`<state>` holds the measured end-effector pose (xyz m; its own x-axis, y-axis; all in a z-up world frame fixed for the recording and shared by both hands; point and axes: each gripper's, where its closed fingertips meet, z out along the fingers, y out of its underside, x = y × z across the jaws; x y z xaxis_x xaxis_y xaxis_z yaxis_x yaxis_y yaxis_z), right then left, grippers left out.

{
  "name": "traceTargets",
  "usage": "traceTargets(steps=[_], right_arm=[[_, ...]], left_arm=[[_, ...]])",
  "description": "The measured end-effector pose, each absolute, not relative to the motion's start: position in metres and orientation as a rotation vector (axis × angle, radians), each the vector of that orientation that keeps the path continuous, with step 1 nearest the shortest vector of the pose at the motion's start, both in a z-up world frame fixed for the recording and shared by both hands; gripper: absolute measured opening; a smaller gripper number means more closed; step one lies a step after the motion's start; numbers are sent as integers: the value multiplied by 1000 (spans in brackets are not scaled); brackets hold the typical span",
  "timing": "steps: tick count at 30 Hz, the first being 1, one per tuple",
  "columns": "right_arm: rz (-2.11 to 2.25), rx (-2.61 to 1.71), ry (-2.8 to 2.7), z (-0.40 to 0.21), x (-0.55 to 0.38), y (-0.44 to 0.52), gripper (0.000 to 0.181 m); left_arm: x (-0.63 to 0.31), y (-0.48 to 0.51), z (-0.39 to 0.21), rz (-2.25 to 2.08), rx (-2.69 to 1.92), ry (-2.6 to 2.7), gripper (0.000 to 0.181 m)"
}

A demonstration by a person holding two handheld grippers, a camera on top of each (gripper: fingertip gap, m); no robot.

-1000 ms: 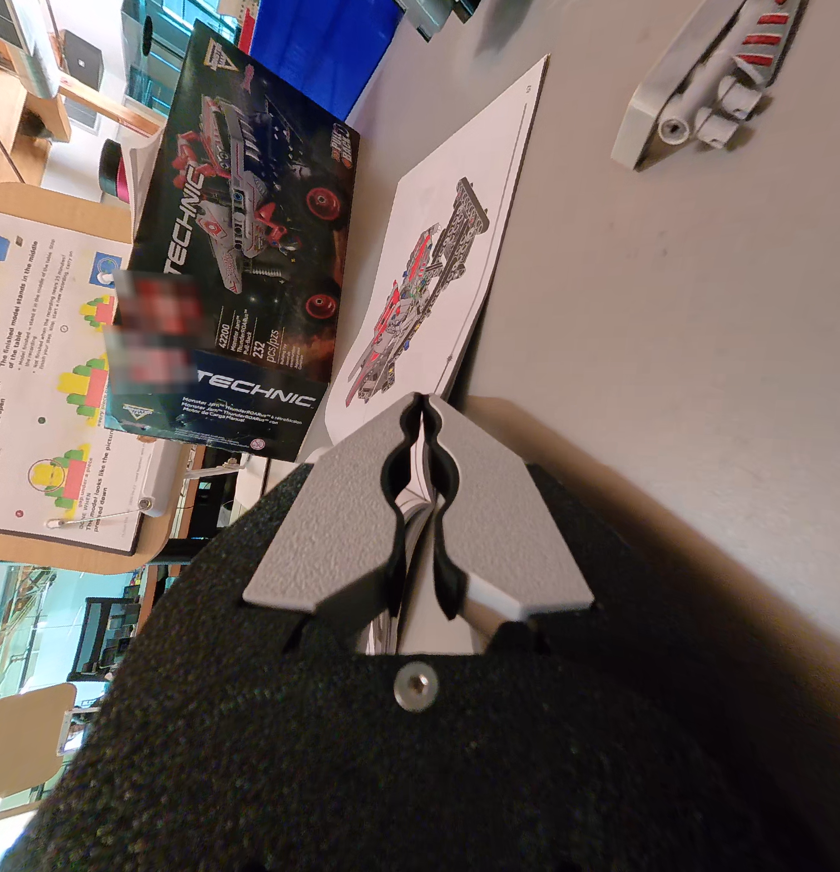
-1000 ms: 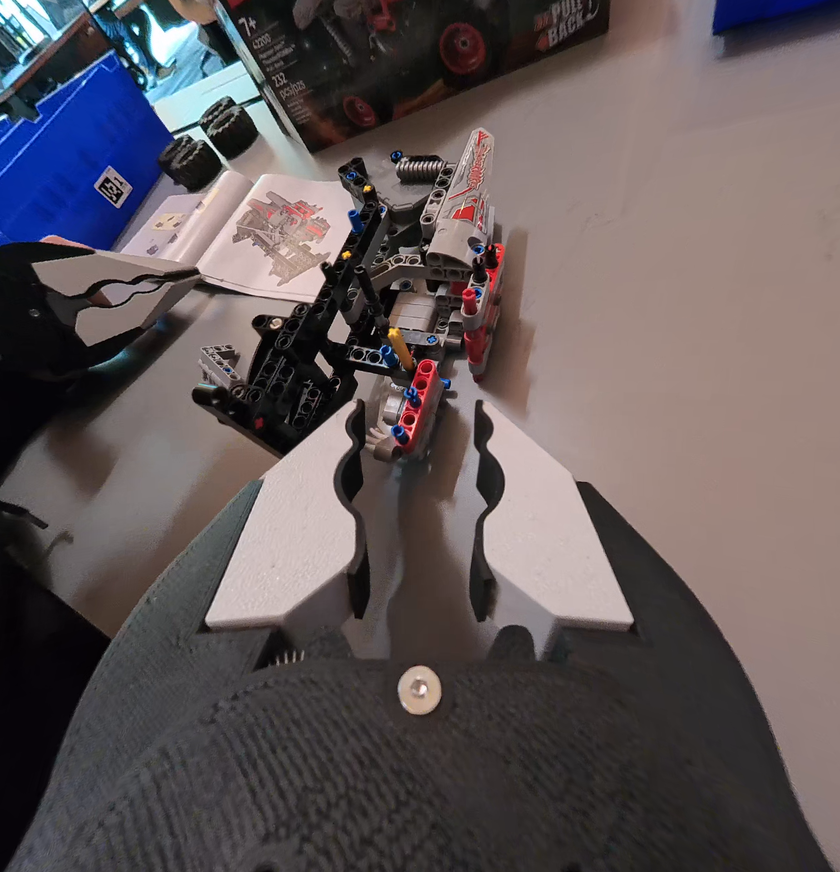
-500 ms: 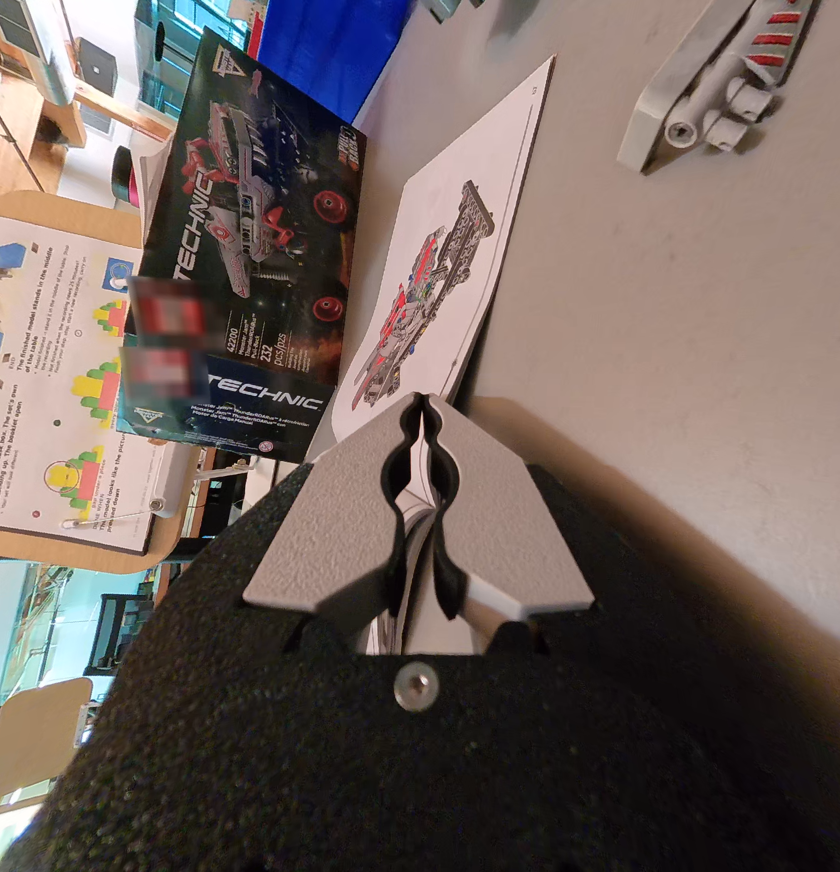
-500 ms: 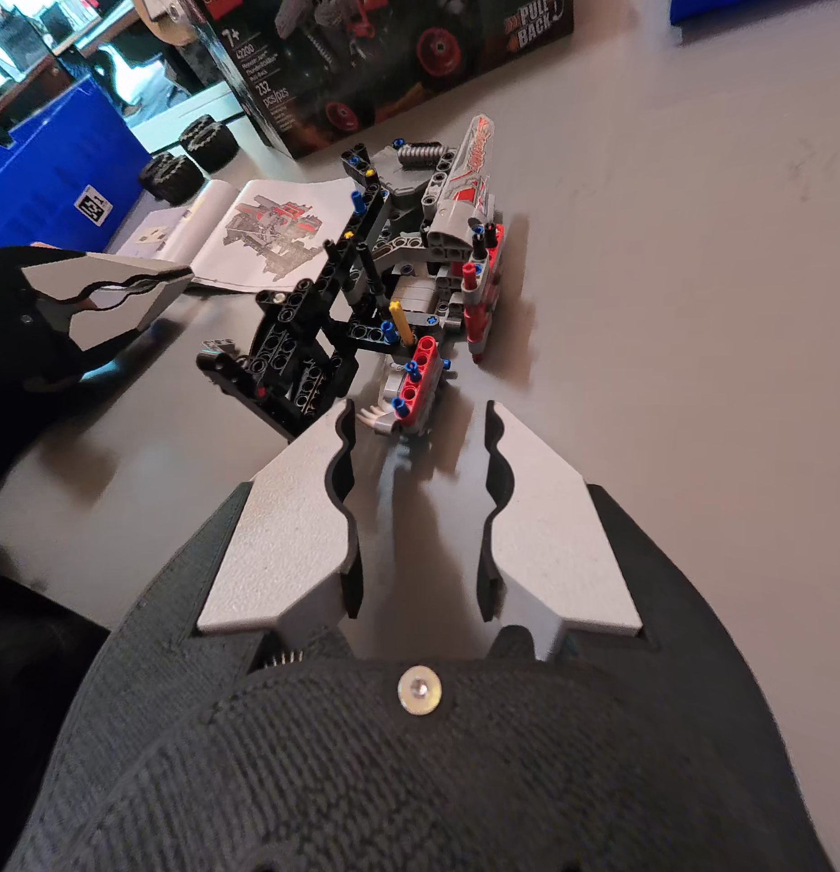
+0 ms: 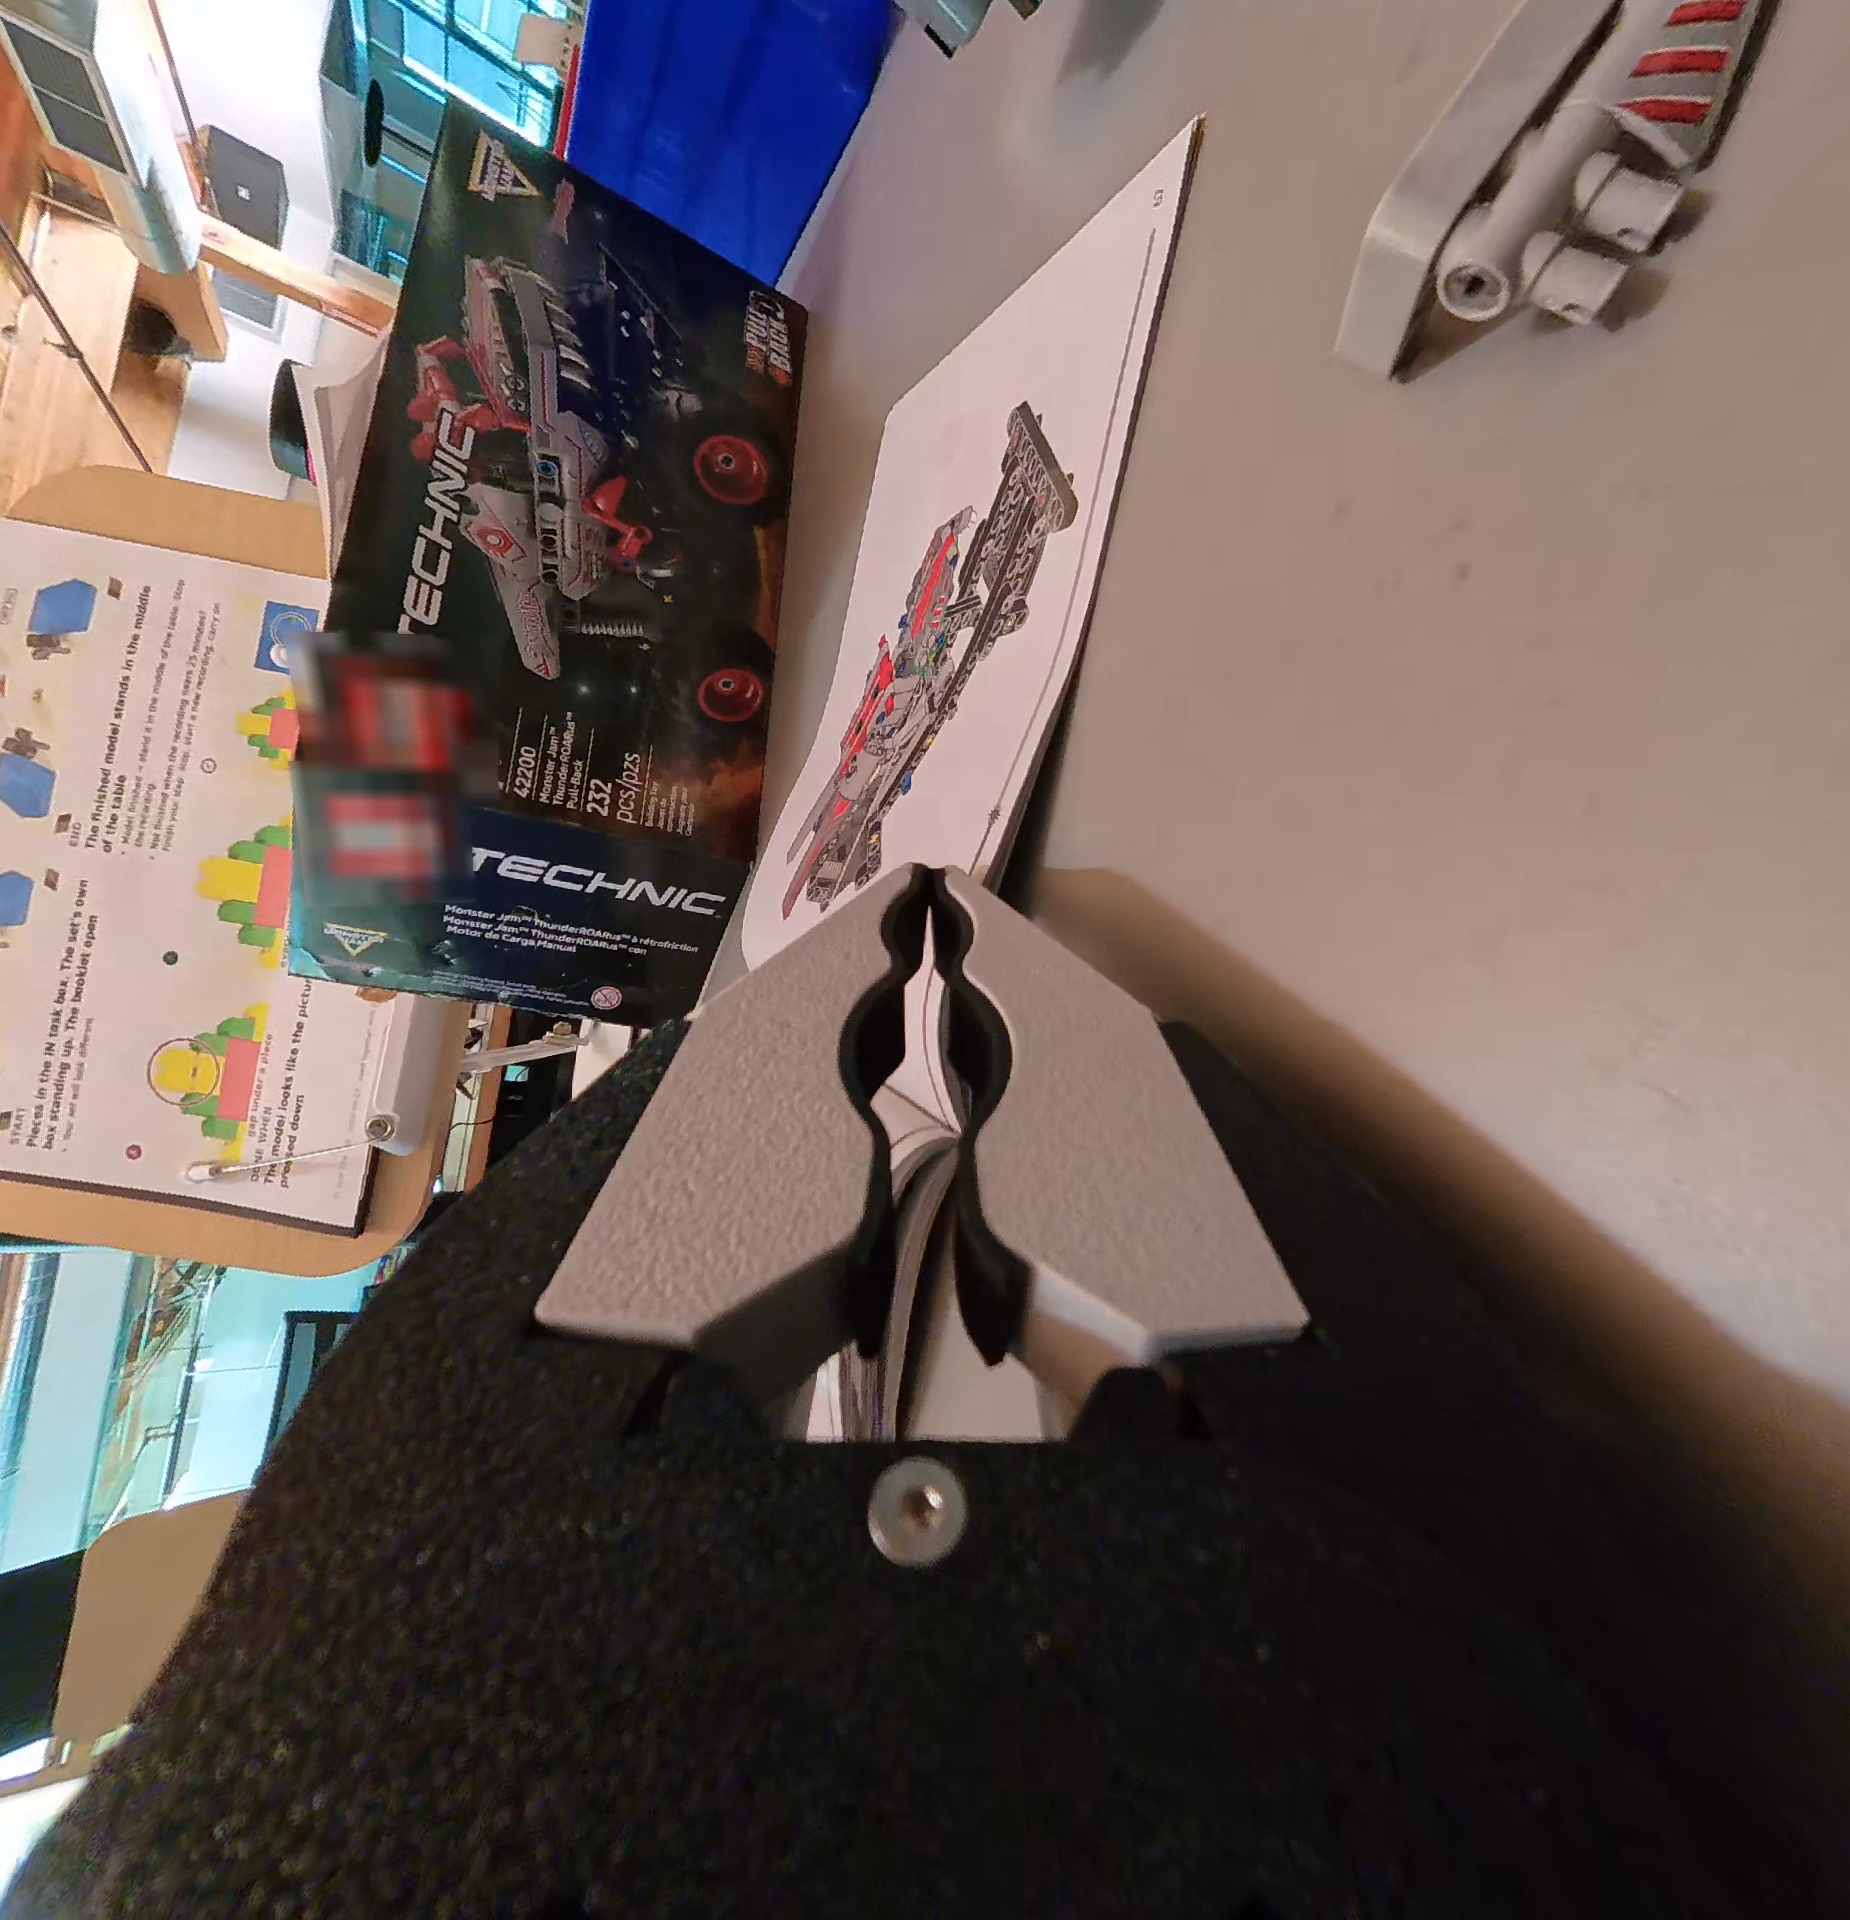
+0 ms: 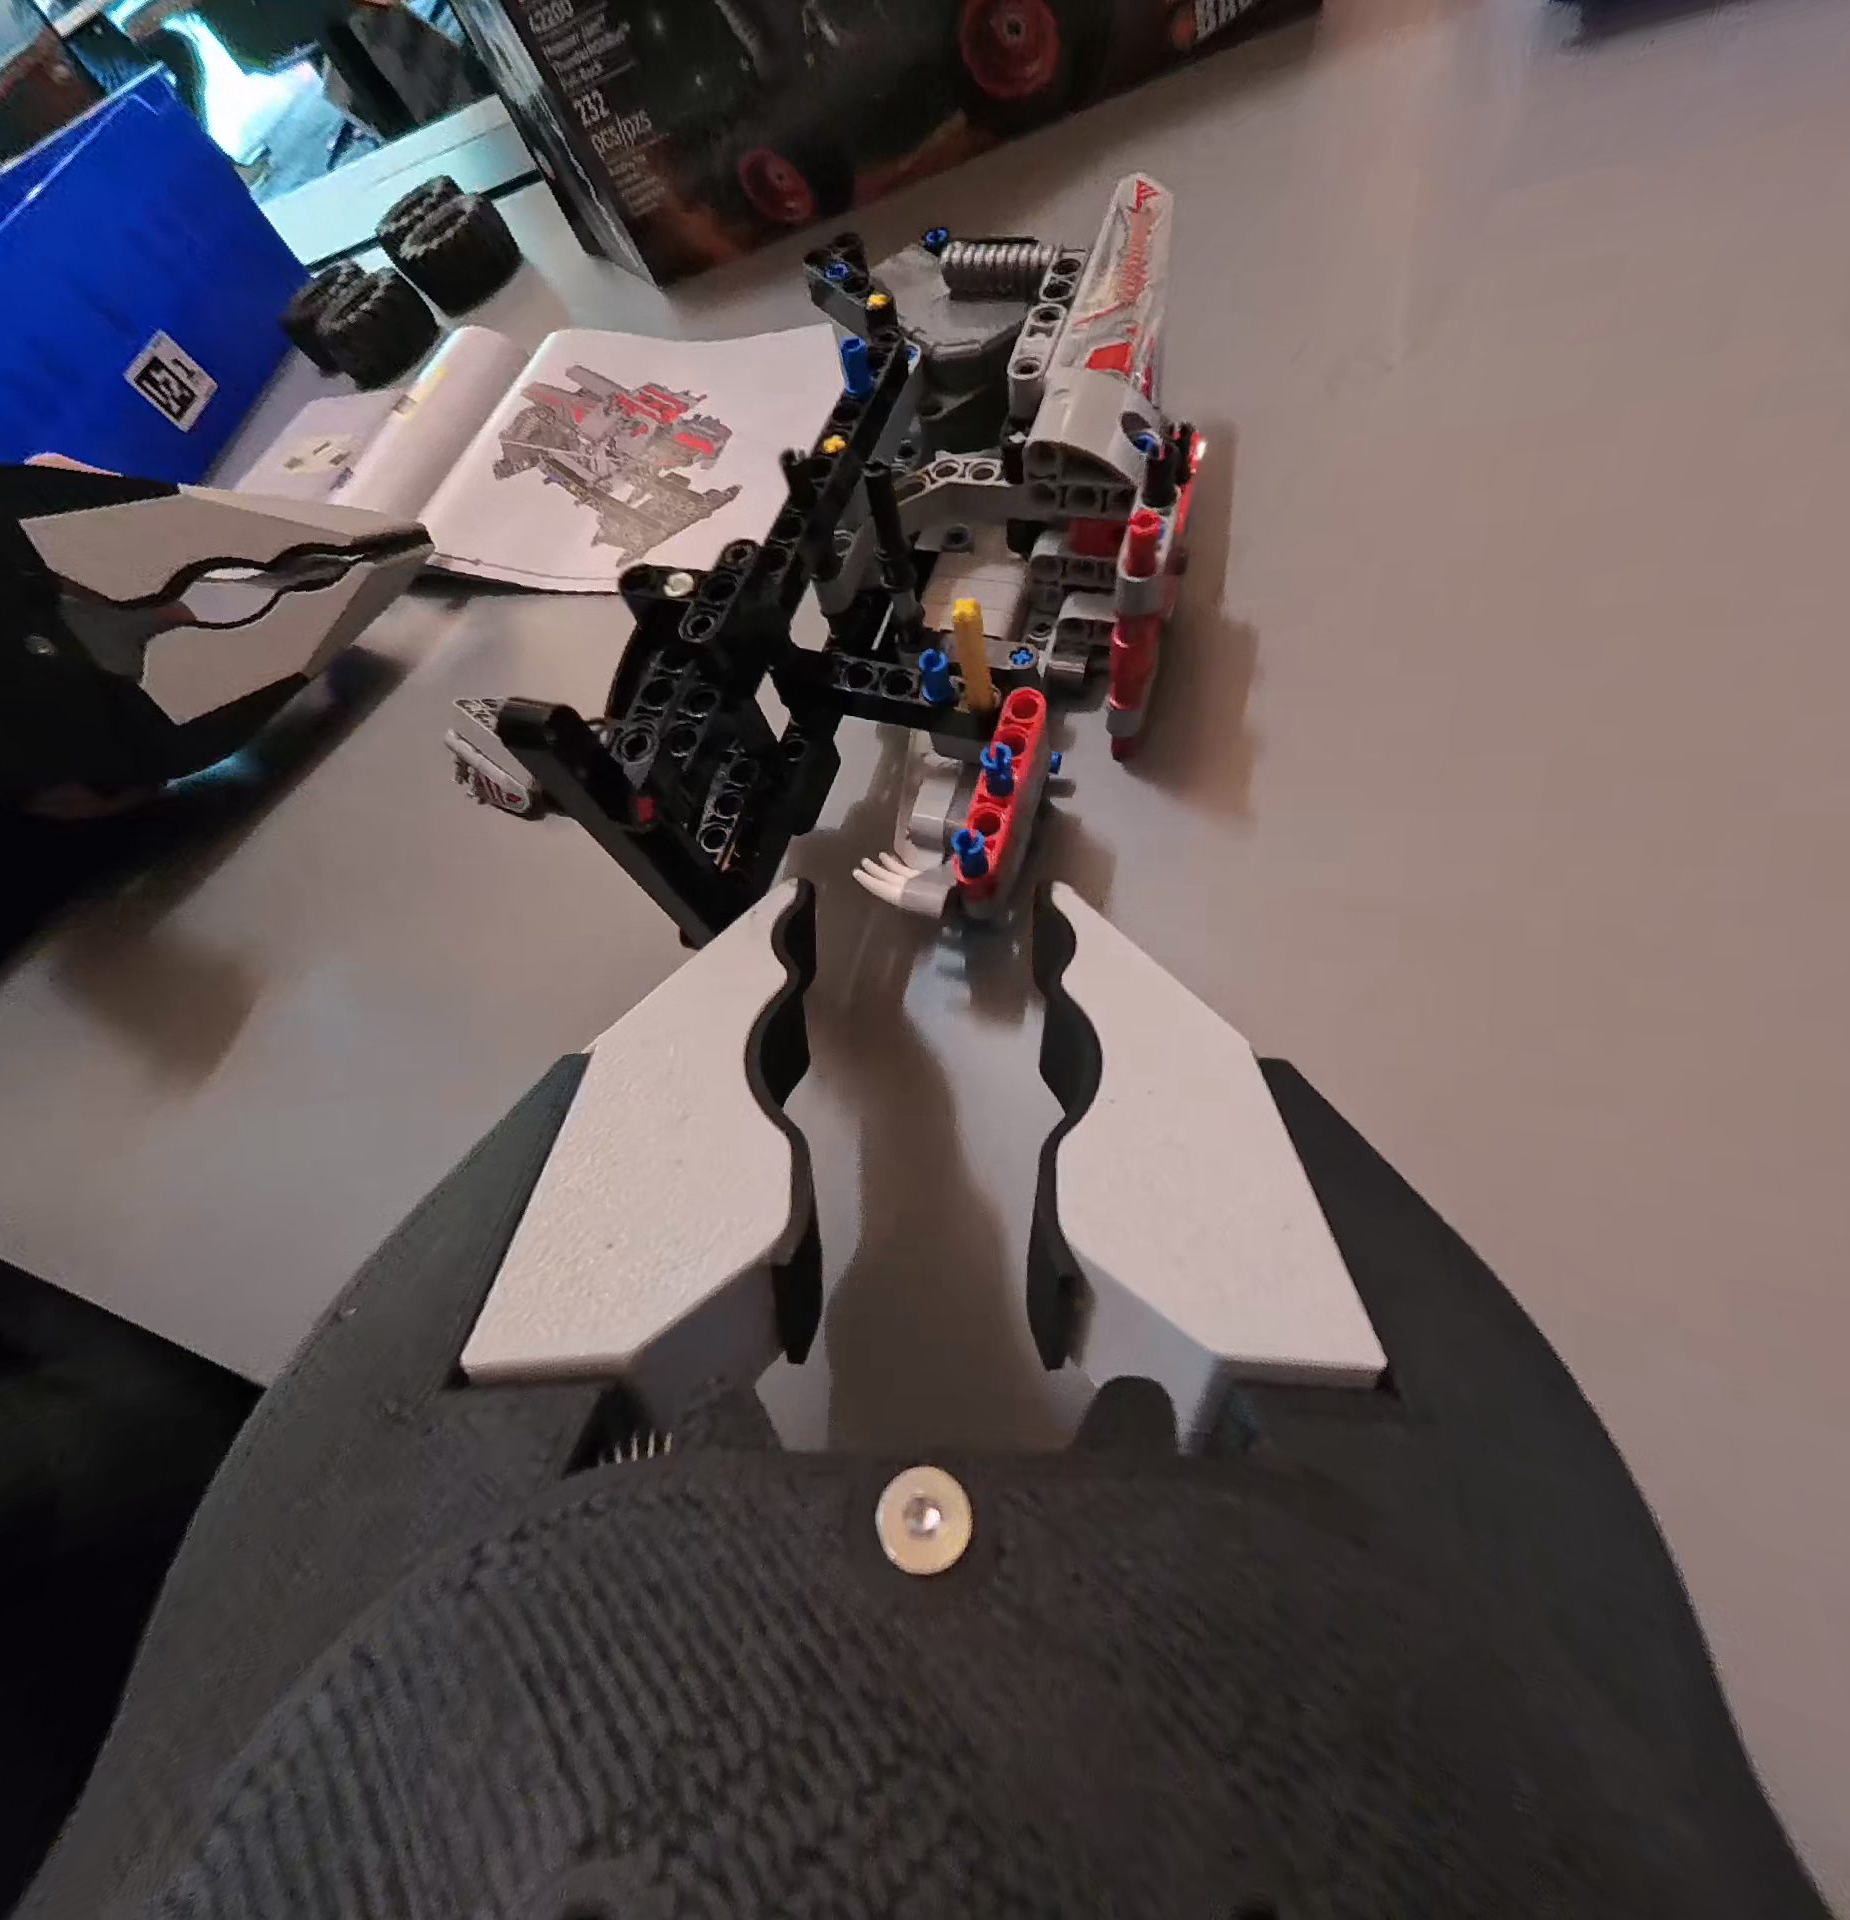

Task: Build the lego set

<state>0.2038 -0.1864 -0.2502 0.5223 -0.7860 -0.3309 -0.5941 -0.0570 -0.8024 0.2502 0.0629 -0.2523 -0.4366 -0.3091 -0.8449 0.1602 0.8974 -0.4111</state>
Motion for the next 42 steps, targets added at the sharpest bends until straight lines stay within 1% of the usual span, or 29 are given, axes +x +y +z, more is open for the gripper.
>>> traceTargets(steps=[2,5,16,24,37,42], right_arm=[[-231,-1740,1153,-249,205,-183,39],[-230,-1727,1158,-250,208,-183,30],[-375,-1805,1113,-250,211,-188,27],[-798,-2046,855,-245,218,-189,25],[-1607,-2181,194,-221,225,-168,22],[-1700,-2133,151,-218,227,-165,21]], left_arm=[[251,64,-252,-523,-108,1951,0],[251,63,-251,-525,-108,1946,0],[250,58,-251,-534,-85,1944,0],[250,57,-254,-531,-78,1955,0],[247,53,-253,-555,-72,1961,0],[243,46,-247,-613,-68,1947,0]])
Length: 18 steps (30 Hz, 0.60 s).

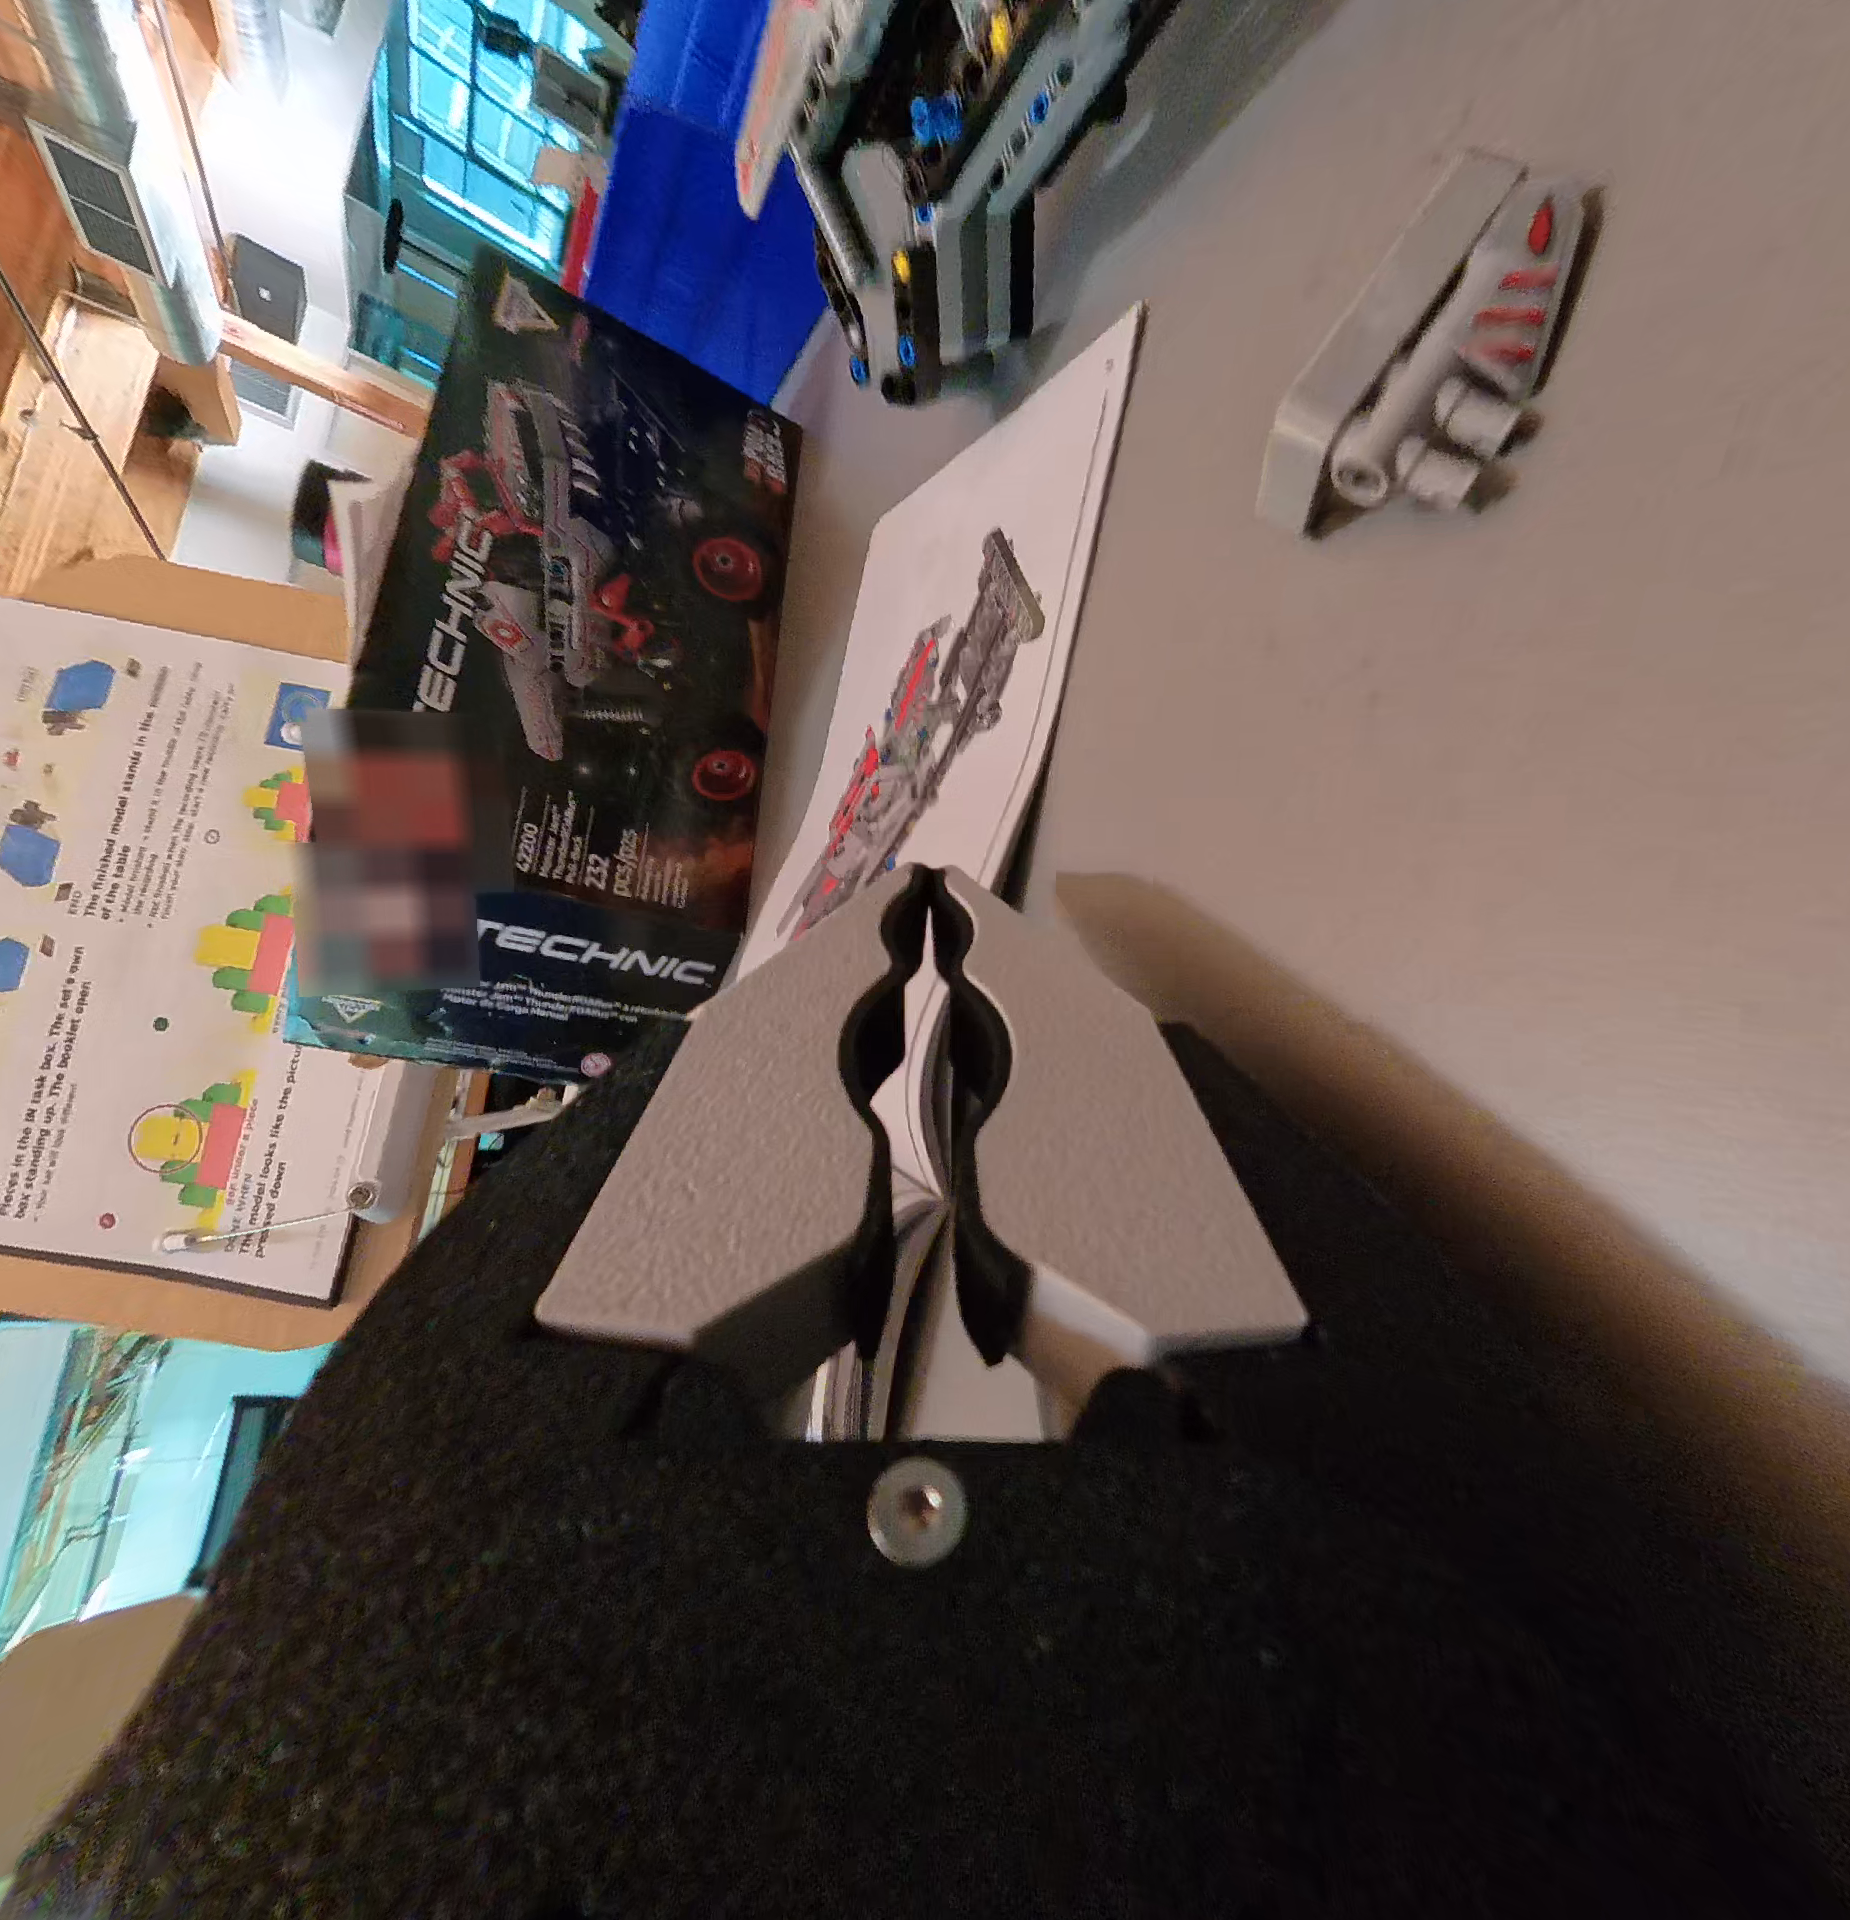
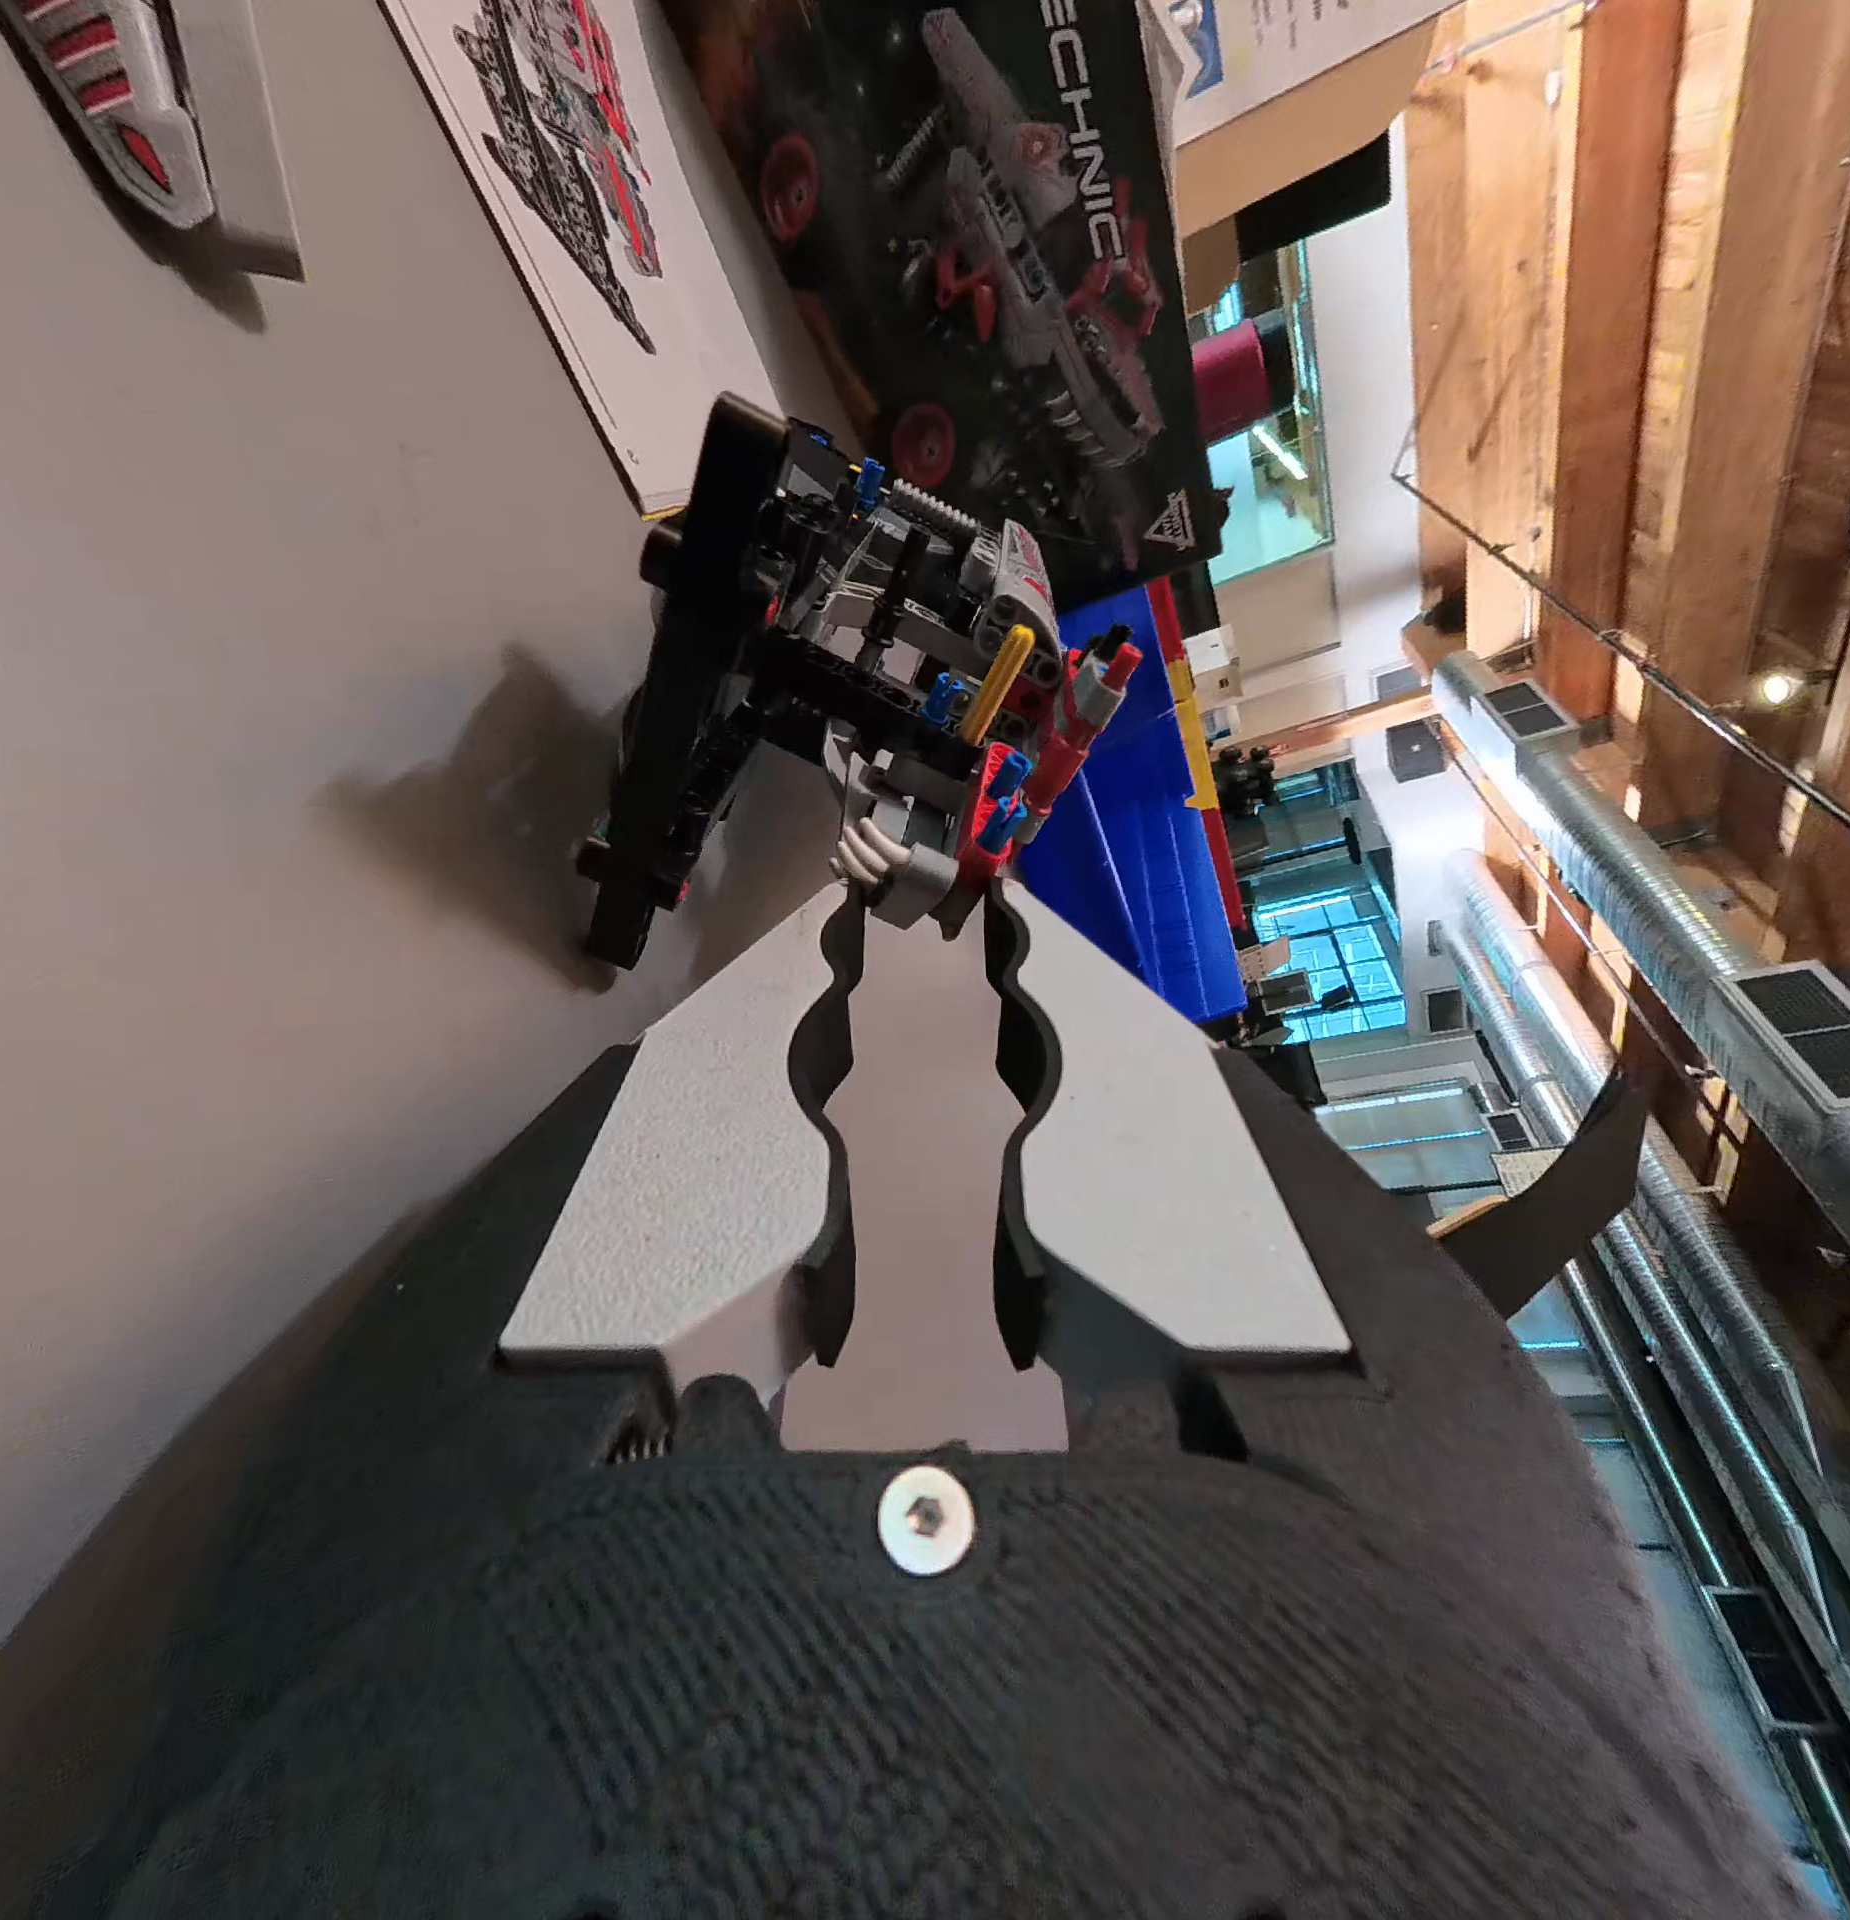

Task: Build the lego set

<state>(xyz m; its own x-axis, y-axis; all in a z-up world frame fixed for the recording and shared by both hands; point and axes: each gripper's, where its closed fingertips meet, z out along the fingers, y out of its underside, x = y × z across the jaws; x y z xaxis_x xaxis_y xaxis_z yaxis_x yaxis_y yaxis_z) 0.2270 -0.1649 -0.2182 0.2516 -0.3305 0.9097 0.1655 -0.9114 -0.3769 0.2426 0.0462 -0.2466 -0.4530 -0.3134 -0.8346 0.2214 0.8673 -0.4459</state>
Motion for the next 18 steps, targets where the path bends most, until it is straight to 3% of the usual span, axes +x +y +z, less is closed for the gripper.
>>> traceTargets(steps=[6,12,18], right_arm=[[-1665,-2045,228,-221,230,-168,21],[-1656,-2062,259,-225,234,-172,21],[-1681,-2079,255,-228,237,-175,23]], left_arm=[[219,14,-246,-934,-140,2157,2],[185,-17,-238,-1310,-202,2469,26],[183,-17,-254,-1010,62,2412,27]])
